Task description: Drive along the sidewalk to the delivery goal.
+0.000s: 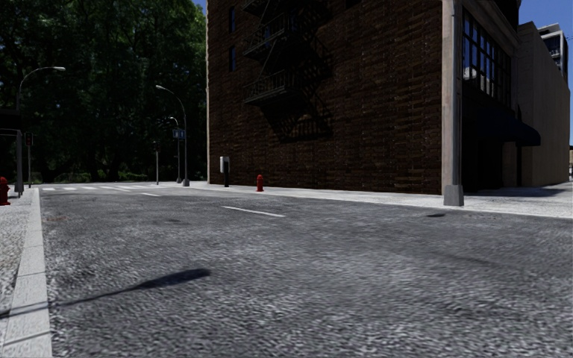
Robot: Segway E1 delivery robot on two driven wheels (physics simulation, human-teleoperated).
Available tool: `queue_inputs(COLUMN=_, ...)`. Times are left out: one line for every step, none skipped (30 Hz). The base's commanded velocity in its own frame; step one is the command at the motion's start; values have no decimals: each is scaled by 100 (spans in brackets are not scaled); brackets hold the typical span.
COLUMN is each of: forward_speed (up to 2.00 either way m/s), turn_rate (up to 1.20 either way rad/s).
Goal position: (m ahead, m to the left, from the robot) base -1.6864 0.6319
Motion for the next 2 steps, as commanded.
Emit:
queue_inputs(forward_speed=0, turn_rate=0)
queue_inputs(forward_speed=0, turn_rate=0)
